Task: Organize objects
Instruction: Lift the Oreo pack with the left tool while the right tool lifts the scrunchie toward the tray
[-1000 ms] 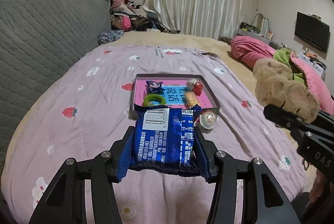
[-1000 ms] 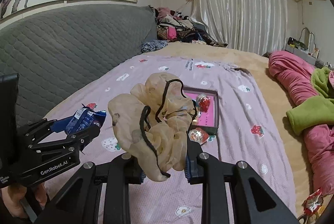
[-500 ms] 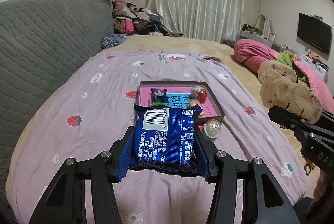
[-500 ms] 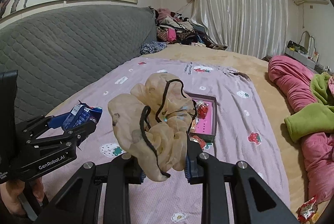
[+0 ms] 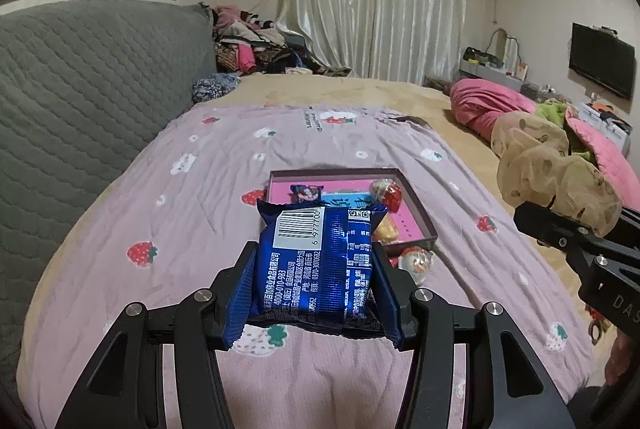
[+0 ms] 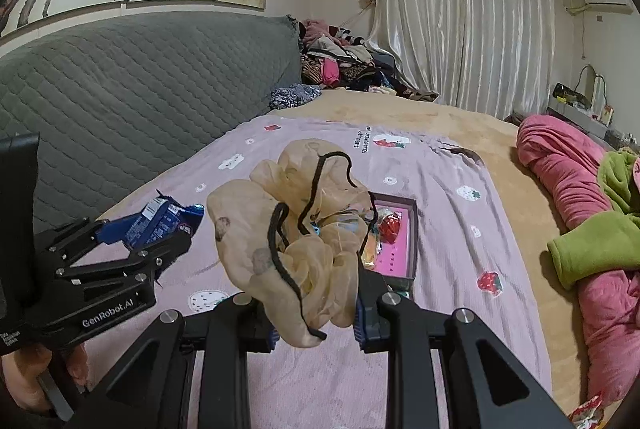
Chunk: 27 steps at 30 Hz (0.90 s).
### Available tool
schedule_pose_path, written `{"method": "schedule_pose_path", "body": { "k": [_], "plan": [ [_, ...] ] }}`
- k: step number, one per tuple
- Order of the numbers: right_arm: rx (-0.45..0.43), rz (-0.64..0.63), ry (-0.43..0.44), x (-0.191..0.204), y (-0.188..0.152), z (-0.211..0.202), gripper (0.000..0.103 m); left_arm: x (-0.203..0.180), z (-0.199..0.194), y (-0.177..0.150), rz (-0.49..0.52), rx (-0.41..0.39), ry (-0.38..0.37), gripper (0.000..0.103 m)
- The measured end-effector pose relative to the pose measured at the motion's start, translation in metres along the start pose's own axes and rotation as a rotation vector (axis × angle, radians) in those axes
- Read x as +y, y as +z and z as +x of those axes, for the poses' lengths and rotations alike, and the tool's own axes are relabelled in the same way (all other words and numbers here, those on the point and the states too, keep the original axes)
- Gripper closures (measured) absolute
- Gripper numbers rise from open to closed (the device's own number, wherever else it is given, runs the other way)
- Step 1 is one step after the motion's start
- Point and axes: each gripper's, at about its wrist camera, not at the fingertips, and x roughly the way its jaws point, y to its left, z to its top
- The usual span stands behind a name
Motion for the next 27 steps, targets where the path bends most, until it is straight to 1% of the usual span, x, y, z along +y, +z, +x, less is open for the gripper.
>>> {"method": "schedule_pose_path", "body": {
  "k": [5, 21, 27],
  "plan": [
    [-0.006, 0.008, 0.002, -0.003, 0.007, 0.006, 0.075, 0.003, 0.005, 0.011, -0.007, -0.016, 0.005, 0.048],
    [-0.011, 0.018, -0.007, -0.012, 0.021, 0.023, 0.075, 0.003, 0.025, 0.020, 0.004, -0.001, 0.013, 0.048],
    [-0.014, 0.017, -0.010, -0.016, 0.031, 0.033, 0.075, 0.003, 0.036, 0.031, 0.002, -0.003, 0.006, 0.048]
  ]
}}
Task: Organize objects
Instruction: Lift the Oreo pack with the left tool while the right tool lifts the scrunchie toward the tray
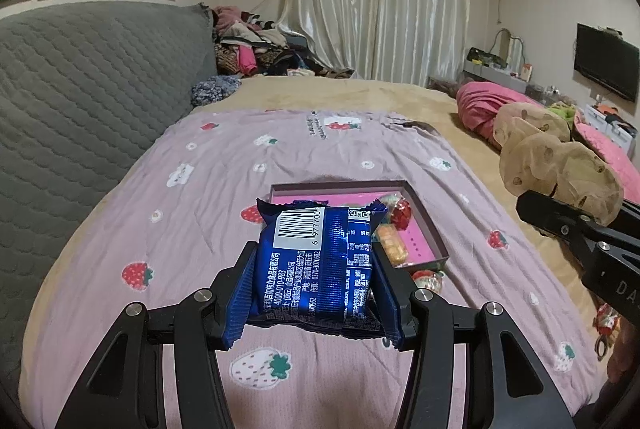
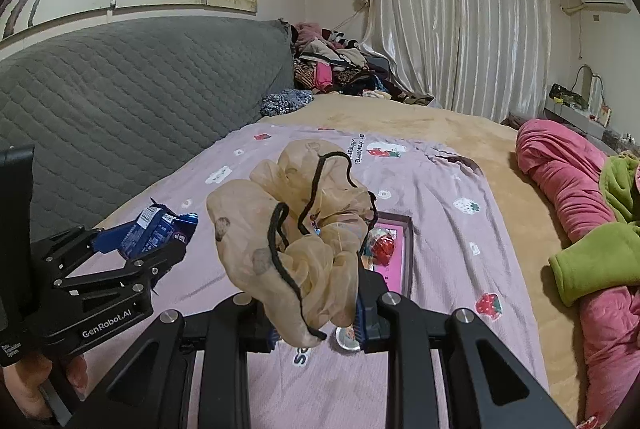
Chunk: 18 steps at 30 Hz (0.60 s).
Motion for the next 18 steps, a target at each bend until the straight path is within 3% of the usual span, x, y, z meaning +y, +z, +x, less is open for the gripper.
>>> {"method": "schedule_pose_path", "body": {
  "k": [18],
  "plan": [
    [-0.020, 0.006, -0.018, -0.021, 0.015, 0.022, 0.075, 0.008, 0.027, 0.028, -0.005, -0.023, 0.014, 0.048]
  ]
}}
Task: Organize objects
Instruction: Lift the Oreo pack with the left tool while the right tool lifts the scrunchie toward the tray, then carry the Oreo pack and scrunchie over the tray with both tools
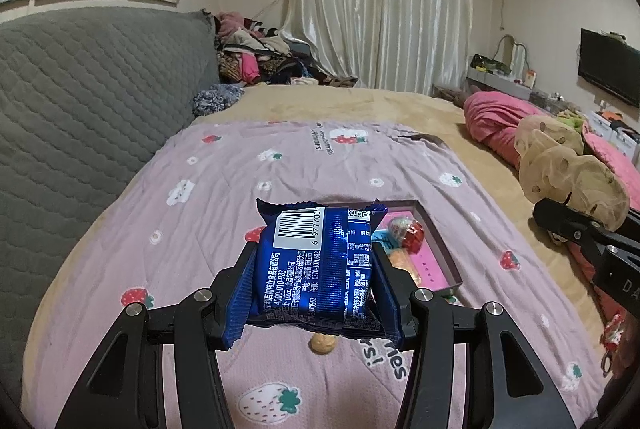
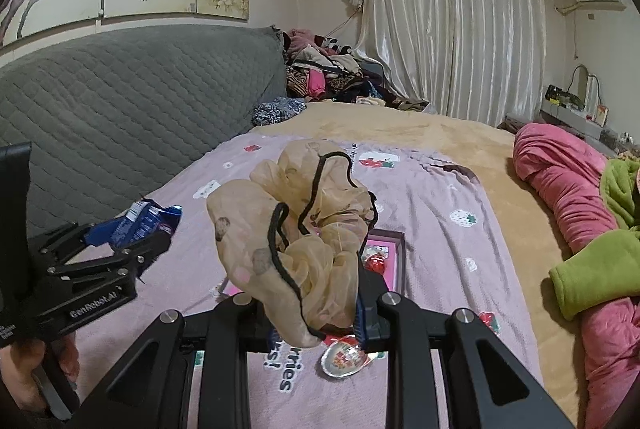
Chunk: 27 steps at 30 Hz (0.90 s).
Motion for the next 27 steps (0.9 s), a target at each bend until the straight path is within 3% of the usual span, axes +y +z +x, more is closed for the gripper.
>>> {"method": "schedule_pose_path", "body": {
  "k": [15, 24, 27],
  "plan": [
    [-0.030, -0.024, 0.007, -0.004, 0.022, 0.020, 0.075, -0.006, 0.026, 0.017, 0.010, -0.007, -0.005, 0.048],
    [-0.046, -0.024, 0.020, -0.004, 0.027, 0.044, 0.075, -0.013, 0.062, 0.024, 0.027, 0.009, -0.014, 0.048],
    [-0.041, -0.046, -0.011, -0.006, 0.025, 0.056, 0.075, -0.013, 0.077, 0.022, 0.031, 0.023, -0.011, 0.048]
  ]
}}
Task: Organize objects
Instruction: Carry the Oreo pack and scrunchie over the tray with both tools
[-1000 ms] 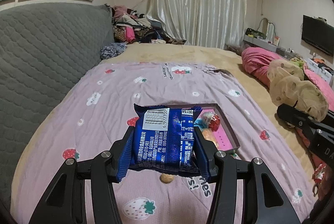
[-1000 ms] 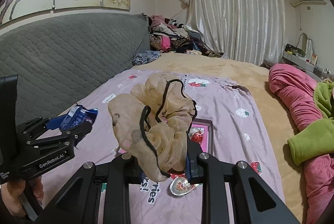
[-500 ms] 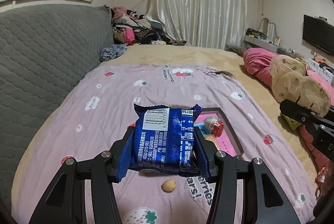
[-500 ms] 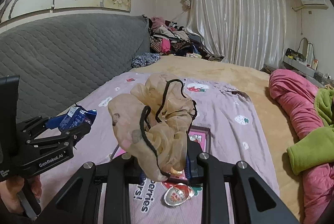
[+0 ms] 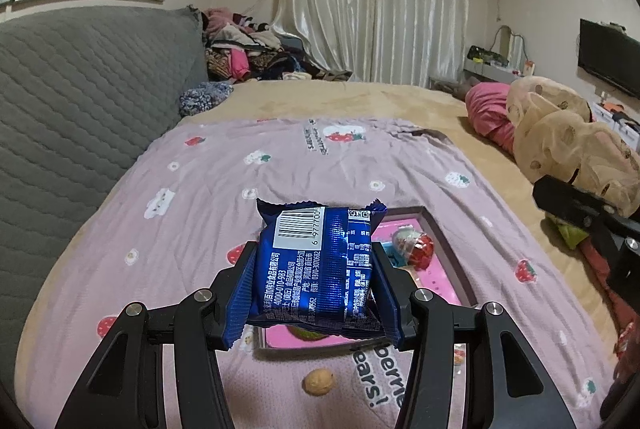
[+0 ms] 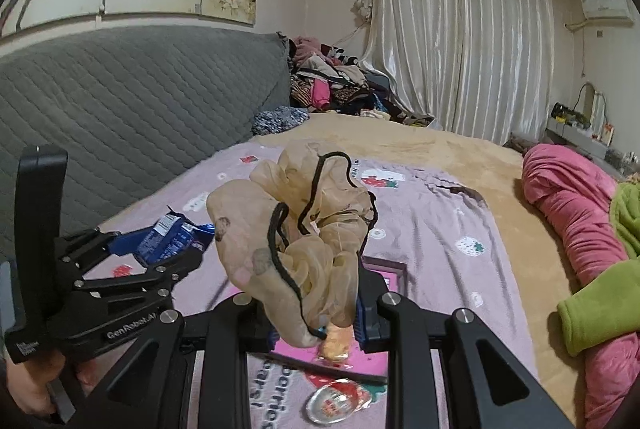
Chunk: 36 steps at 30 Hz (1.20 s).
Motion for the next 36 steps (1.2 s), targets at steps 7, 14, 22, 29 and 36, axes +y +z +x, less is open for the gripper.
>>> {"method": "schedule_pose_path", "body": {
  "k": [7, 14, 22, 29, 36],
  "plan": [
    [0.029, 0.001, -0.033, -0.013, -0.009, 0.025, 0.075, 0.000, 0.032, -0.005, -0.007, 0.022, -0.007, 0.048],
    [0.063, 0.030, -0.029, -0.023, -0.026, 0.051, 0.075, -0.006, 0.062, -0.015, -0.007, 0.047, -0.017, 0.048],
    [0.100, 0.060, -0.028, -0.032, -0.049, 0.077, 0.075, -0.007, 0.095, -0.028, -0.024, 0.074, -0.021, 0.048],
    [0.106, 0.073, -0.039, -0.040, -0.067, 0.099, 0.075, -0.007, 0.114, -0.037, -0.022, 0.062, -0.035, 0.048],
    [0.139, 0.104, -0.042, -0.056, -0.086, 0.129, 0.075, -0.008, 0.138, -0.052, -0.021, 0.073, -0.054, 0.048]
  ]
}}
